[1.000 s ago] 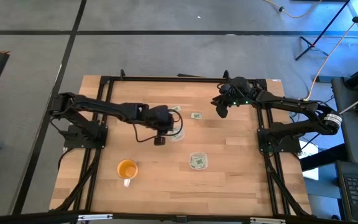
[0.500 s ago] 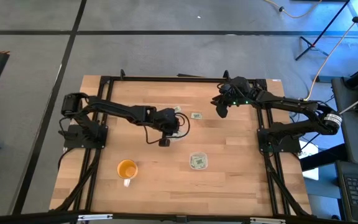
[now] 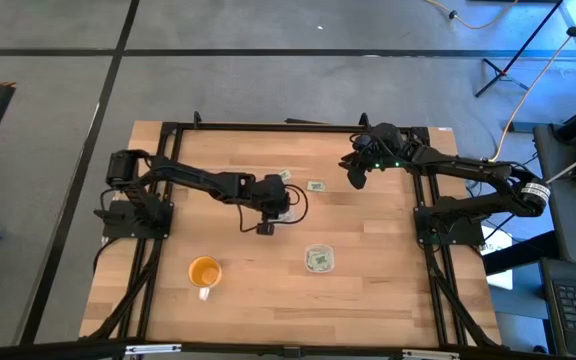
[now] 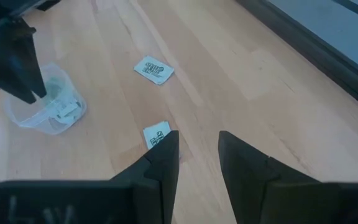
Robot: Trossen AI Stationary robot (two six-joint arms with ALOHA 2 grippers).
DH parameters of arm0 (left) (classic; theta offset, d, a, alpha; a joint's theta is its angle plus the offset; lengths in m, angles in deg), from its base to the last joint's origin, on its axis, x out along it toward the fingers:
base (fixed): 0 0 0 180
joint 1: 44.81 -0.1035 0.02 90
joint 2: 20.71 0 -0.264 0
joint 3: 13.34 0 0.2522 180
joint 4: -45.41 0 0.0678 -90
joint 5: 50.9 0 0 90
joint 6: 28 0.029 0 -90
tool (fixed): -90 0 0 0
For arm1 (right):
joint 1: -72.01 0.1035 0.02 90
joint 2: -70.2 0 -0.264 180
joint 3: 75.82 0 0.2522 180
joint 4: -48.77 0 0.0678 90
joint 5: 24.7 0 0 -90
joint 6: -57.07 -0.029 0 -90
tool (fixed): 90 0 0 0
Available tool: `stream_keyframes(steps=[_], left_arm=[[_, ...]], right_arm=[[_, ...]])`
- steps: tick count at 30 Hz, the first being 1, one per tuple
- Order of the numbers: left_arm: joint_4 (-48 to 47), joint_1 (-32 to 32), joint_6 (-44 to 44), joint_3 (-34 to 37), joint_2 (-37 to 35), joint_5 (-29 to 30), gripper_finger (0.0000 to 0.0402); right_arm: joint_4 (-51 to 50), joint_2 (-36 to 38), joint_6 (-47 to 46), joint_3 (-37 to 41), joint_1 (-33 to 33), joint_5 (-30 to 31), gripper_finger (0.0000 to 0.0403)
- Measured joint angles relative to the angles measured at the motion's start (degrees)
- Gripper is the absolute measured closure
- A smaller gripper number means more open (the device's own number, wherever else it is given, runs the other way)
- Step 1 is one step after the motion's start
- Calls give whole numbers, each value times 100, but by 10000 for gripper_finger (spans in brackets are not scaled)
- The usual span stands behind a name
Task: Pick and place Stevia / Truvia into bins
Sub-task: Put the green stevia packet into the top transparent container, then put the green stevia packet into the bottom transparent container
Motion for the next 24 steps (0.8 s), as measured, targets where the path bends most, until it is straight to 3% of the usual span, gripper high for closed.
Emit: stream_keyframes(steps=[10, 13, 17, 24], left_arm=[[-220, -19, 399, -357, -470, 185, 302], [-366, -198, 489, -371, -1105, 269, 299], [-287, -645, 245, -98, -2186, -237, 299], [743, -1231, -204, 1201, -3871, -761, 299]], right_arm=[[102, 0, 2, 0, 3, -11, 286], [133, 2, 375, 0, 39, -140, 286], [106, 2, 1049, -91, 293, -180, 286], [-174, -102, 1451, -509, 776, -587, 286]])
